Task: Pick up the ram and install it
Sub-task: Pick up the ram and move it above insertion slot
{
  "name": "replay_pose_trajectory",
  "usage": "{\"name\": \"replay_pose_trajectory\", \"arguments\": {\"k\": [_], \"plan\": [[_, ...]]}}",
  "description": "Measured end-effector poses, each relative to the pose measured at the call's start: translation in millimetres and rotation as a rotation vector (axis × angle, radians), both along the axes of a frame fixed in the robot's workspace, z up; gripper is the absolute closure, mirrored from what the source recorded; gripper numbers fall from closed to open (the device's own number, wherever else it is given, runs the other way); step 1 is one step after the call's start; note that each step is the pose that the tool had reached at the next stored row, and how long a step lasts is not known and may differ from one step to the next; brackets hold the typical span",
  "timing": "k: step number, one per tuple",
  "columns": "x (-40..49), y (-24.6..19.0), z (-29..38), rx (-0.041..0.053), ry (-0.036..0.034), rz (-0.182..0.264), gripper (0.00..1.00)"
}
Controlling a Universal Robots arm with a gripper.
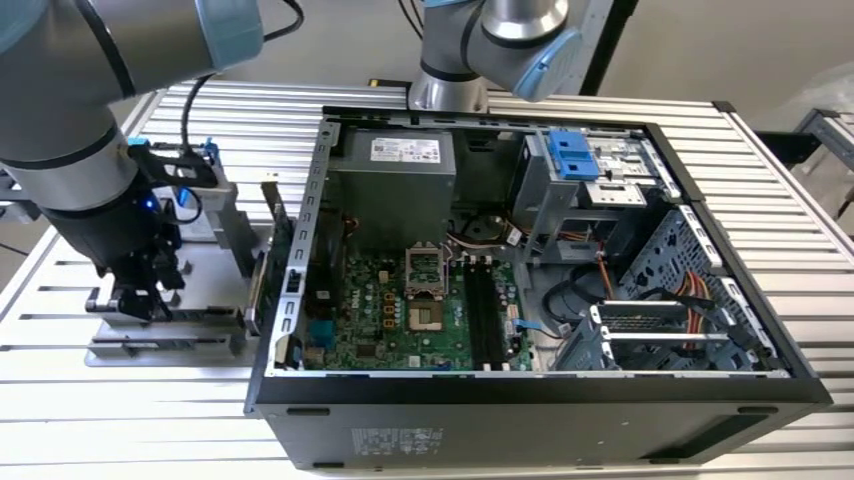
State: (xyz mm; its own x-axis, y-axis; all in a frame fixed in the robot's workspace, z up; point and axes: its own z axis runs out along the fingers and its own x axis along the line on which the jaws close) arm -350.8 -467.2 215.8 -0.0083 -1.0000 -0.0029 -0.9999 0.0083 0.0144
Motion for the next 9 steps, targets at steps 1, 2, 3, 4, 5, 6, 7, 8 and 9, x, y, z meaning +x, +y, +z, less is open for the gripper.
{"name": "replay_pose_trajectory", "arguments": {"k": [1, 2, 3, 4, 5, 6, 7, 8, 9], "plan": [[0.0, 0.0, -0.7, 0.0001, -0.0001, -0.001, 0.0], [0.0, 0.0, -1.5, 0.0, 0.0, -0.003, 0.0], [0.0, 0.0, -2.3, 0.0001, -0.0001, -0.004, 0.0], [0.0, 0.0, -3.1, 0.0001, -0.0001, -0.005, 0.0], [0.0, 0.0, -3.9, 0.0001, -0.0001, -0.006, 0.0], [0.0, 0.0, -4.7, 0.0001, 0.0, -0.007, 0.0], [0.0, 0.0, -5.5, 0.0001, 0.0, -0.008, 0.0], [0.0, 0.0, -6.2, 0.0, 0.0, -0.009, 0.0], [0.0, 0.0, -7.1, 0.0, 0.0001, -0.009, 0.0]]}}
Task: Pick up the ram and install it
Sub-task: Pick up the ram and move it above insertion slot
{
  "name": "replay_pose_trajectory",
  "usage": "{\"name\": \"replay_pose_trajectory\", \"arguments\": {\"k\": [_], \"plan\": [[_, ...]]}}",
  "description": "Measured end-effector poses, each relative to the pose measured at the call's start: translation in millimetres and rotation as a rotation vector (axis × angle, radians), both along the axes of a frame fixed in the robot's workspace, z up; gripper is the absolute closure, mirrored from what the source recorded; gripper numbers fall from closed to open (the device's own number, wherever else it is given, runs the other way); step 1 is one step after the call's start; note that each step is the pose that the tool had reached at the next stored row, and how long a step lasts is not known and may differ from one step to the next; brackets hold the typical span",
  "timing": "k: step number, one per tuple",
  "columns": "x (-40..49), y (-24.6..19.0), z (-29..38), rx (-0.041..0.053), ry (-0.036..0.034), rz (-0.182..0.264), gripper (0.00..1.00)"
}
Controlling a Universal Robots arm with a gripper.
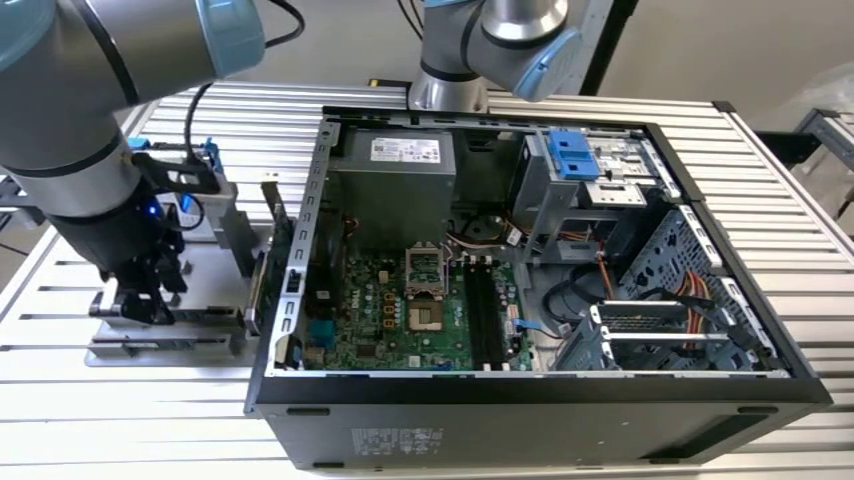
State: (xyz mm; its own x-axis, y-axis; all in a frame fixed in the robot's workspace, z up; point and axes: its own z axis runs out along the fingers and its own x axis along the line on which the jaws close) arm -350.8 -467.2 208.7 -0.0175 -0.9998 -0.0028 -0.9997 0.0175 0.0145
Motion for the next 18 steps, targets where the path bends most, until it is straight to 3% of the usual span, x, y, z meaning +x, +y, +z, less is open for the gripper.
{"name": "replay_pose_trajectory", "arguments": {"k": [18], "plan": [[0.0, -1.7, -12.6, 0.0001, -0.0001, -0.006, 0.0]]}}
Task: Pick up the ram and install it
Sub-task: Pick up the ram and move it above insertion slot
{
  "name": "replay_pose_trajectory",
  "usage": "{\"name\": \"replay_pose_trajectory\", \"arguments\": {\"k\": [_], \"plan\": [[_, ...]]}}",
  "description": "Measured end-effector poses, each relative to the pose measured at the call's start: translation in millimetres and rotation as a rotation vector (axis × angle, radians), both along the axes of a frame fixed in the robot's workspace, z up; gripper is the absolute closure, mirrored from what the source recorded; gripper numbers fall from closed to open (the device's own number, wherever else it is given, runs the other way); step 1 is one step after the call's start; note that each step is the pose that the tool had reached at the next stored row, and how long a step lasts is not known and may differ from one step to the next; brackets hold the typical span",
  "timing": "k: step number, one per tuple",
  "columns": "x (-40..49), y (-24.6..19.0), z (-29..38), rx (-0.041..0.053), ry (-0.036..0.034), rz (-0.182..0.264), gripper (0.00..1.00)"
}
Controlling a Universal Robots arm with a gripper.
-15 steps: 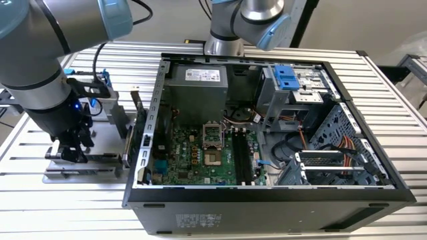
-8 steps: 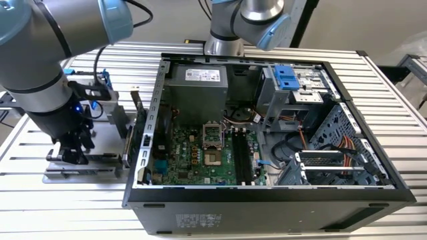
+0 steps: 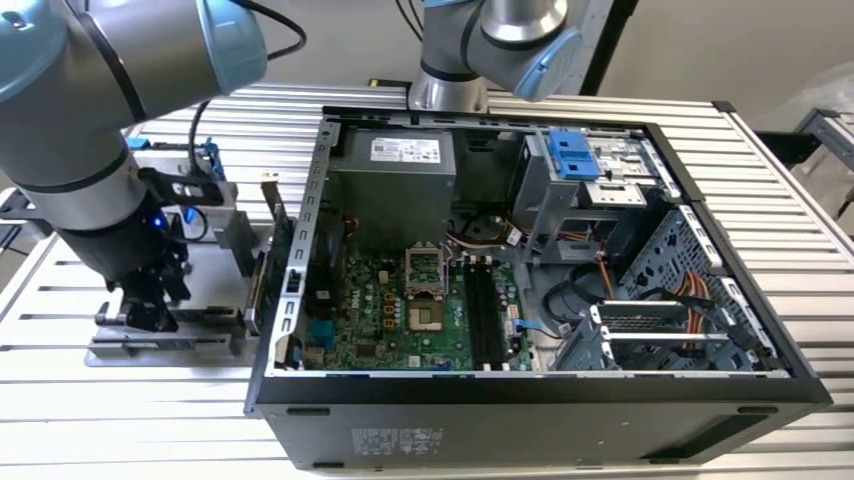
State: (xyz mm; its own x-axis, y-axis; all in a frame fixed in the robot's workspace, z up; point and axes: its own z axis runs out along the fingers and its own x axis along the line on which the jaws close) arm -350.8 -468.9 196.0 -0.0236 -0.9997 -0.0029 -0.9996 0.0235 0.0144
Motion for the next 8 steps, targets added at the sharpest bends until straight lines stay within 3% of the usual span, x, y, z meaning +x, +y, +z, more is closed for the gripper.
{"name": "replay_pose_trajectory", "arguments": {"k": [8], "plan": [[0.0, 0.0, -2.4, 0.0, 0.0, 0.001, 0.0]]}}
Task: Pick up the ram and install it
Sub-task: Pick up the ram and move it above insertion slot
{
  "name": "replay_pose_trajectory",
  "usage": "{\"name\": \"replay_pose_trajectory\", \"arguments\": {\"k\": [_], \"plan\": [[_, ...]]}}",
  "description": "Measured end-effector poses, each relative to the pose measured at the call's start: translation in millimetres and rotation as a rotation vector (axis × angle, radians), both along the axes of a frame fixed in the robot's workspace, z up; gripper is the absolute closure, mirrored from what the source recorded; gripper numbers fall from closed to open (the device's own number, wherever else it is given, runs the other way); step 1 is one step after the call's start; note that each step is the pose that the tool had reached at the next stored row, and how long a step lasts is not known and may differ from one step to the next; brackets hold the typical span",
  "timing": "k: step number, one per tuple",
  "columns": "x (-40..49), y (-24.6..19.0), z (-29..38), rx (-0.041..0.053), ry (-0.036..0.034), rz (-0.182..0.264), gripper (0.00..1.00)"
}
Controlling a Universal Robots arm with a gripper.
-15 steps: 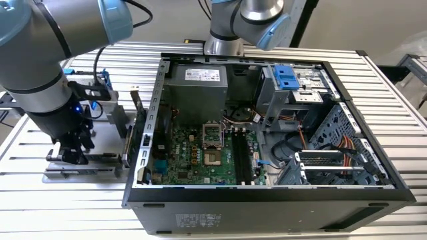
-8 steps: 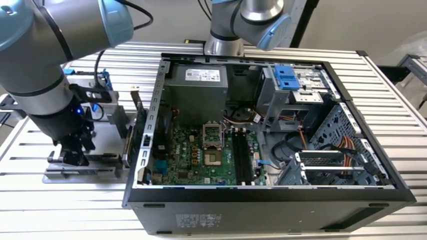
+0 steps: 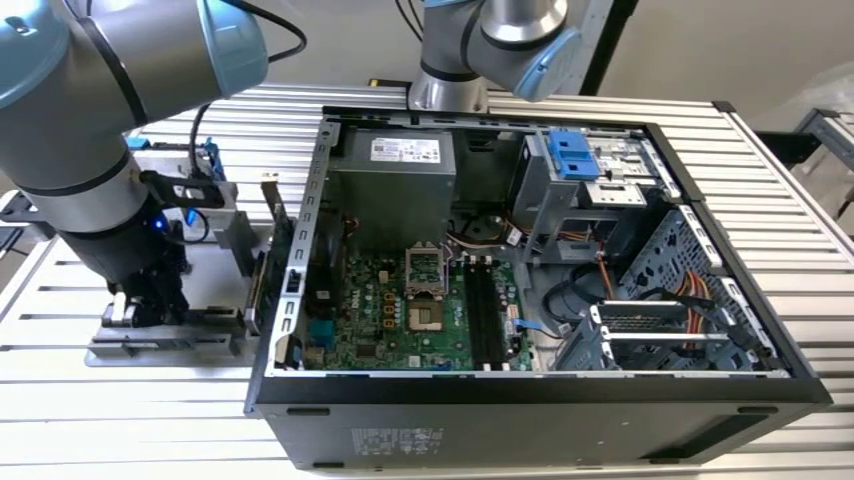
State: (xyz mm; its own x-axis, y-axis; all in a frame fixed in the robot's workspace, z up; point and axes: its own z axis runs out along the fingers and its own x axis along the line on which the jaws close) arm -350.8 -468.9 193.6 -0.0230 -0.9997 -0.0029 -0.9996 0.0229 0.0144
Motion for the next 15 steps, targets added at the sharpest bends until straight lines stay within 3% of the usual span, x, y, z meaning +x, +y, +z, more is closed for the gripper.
{"name": "replay_pose_trajectory", "arguments": {"k": [15], "plan": [[0.0, 2.1, 0.0, 0.0, 0.0, 0.004, 0.0]]}}
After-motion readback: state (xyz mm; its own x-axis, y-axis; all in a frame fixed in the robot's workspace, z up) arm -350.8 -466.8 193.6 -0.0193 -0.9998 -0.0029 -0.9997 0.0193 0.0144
